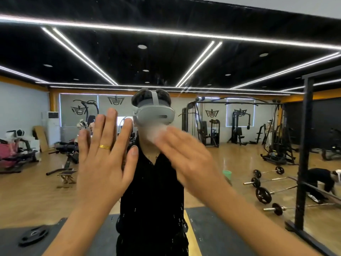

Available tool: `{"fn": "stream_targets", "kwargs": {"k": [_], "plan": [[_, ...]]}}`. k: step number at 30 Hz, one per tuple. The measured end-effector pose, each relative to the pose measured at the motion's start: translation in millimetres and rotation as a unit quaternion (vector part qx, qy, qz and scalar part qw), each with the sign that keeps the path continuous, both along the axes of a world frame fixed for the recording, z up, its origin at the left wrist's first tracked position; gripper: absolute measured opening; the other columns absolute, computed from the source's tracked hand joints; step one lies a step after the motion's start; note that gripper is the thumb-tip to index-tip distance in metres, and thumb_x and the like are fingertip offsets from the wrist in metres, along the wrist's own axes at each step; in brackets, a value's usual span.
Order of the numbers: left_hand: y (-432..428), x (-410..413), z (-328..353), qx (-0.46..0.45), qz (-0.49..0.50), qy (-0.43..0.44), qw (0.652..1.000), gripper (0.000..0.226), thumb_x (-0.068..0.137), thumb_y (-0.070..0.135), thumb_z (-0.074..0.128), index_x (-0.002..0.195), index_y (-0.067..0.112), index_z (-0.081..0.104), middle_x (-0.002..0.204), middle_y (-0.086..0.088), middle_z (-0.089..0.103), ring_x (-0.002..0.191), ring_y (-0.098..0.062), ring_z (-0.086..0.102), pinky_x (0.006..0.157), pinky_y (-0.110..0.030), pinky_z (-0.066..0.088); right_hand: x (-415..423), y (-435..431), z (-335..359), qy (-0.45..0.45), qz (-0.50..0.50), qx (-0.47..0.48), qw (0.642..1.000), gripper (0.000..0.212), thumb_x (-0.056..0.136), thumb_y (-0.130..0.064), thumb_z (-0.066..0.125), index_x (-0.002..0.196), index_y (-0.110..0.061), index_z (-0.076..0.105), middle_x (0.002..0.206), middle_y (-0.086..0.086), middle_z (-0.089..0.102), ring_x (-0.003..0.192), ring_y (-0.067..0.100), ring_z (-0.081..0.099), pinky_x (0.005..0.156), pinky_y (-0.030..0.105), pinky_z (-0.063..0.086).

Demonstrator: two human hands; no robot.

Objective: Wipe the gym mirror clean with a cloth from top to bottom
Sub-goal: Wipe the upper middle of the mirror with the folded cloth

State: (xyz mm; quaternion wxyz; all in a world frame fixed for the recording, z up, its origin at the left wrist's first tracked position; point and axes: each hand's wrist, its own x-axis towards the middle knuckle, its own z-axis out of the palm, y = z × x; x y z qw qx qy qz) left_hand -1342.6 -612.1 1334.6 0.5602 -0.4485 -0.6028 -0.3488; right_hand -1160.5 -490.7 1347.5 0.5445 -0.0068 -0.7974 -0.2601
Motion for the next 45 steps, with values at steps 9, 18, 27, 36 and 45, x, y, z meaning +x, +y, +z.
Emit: {"fn": "stream_targets", "kwargs": {"k": [9, 18, 27, 36, 45], "plan": [[0, 0, 0, -0.001, -0.011, -0.003, 1.0, 0.06, 0.105, 0.038, 0.036, 0.161, 0.018, 0.031, 0.172, -0.01, 0.013, 0.159, -0.027, 0.009, 0.128, -0.052, 0.002, -14, -4, 64, 0.21, -0.001, -0.086, 0.974, 0.048, 0.095, 0.005, 0.053, 0.143, -0.001, 0.057, 0.146, 0.018, 0.056, 0.14, 0.03, 0.048, 0.123, 0.038, 0.034], [2, -2, -2, -0.006, -0.014, 0.001, 1.0, 0.06, 0.106, 0.037, 0.036, 0.161, 0.017, 0.029, 0.171, -0.011, 0.012, 0.159, -0.03, 0.011, 0.125, -0.062, 0.011, -16, 6, 63, 0.12, -0.01, -0.03, 0.992, 0.064, 0.087, 0.016, 0.07, 0.145, -0.004, 0.054, 0.151, 0.015, 0.053, 0.146, 0.032, 0.043, 0.124, 0.042, 0.032], [1, -2, -3, -0.02, -0.022, -0.015, 0.999, 0.06, 0.107, 0.04, 0.033, 0.163, 0.02, 0.025, 0.172, -0.008, 0.008, 0.159, -0.027, 0.005, 0.126, -0.06, 0.009, -34, -22, 2, 0.095, 0.016, -0.055, 0.994, 0.059, 0.091, 0.012, 0.056, 0.147, -0.003, 0.054, 0.155, 0.013, 0.05, 0.147, 0.028, 0.042, 0.12, 0.045, 0.038], [-1, -1, -1, -0.018, -0.022, -0.011, 1.0, 0.06, 0.105, 0.035, 0.038, 0.162, 0.018, 0.027, 0.172, -0.009, 0.011, 0.159, -0.026, 0.005, 0.128, -0.051, 0.0, -35, -11, 89, 0.149, -0.014, -0.022, 0.988, 0.056, 0.088, 0.011, 0.072, 0.14, -0.002, 0.058, 0.143, 0.015, 0.059, 0.137, 0.033, 0.053, 0.118, 0.045, 0.042], [-49, -19, 4, -0.027, -0.16, -0.05, 0.985, 0.058, 0.104, 0.019, 0.04, 0.161, 0.019, 0.028, 0.172, 0.003, 0.015, 0.159, -0.016, 0.006, 0.13, -0.041, 0.001, -42, -29, -3, 0.055, 0.018, -0.04, 0.998, 0.058, 0.092, 0.006, 0.054, 0.149, -0.006, 0.051, 0.156, 0.011, 0.049, 0.148, 0.027, 0.041, 0.118, 0.048, 0.04]]}}
